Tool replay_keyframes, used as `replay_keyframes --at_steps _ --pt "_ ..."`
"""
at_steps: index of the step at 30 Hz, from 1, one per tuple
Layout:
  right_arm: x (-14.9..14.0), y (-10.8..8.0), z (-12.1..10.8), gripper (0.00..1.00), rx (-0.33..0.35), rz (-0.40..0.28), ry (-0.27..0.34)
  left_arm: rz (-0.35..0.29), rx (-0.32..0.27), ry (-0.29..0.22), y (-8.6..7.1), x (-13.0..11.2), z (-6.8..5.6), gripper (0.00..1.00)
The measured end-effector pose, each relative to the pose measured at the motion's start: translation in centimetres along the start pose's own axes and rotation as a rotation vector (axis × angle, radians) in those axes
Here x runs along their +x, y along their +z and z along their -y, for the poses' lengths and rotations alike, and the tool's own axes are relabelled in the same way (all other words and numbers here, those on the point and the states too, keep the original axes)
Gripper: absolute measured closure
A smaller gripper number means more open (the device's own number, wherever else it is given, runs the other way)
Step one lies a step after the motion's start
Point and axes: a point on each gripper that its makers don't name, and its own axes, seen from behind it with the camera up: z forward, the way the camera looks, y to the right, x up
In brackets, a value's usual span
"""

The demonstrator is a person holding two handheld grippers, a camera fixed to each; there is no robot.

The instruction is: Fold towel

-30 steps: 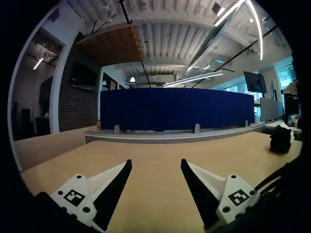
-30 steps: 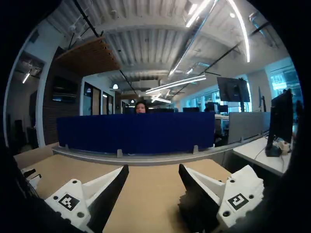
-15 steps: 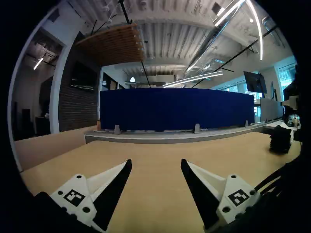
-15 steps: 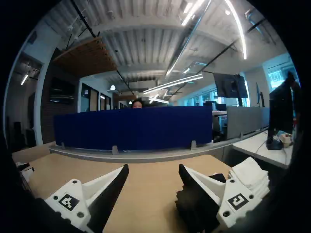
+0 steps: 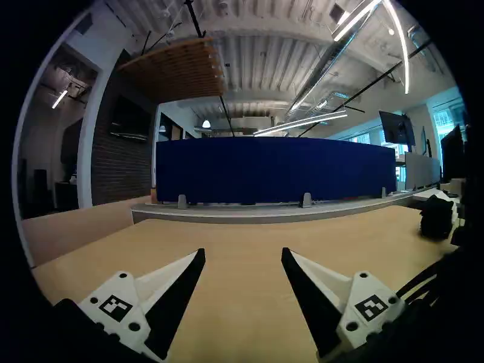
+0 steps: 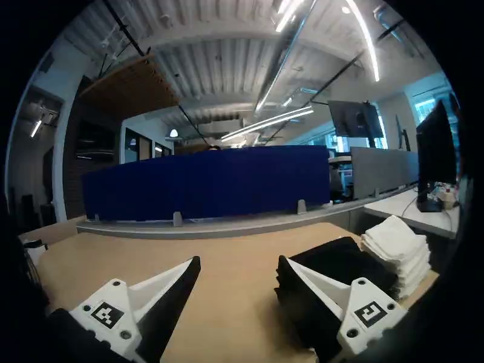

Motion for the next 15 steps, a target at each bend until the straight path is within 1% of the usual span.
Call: replay_keyframes --at_steps 8,15 --pt "-2.4 0.5 -0.1 0.00 -0.005 0.001 0.002 0.000 0.000 0.000 0.0 0.0 0.0 0.07" --pt "-2.9 0.4 0.4 0.00 0.006 -0.021 0.006 0.000 0.000 0.000 0.1 0.0 0.0 0.06"
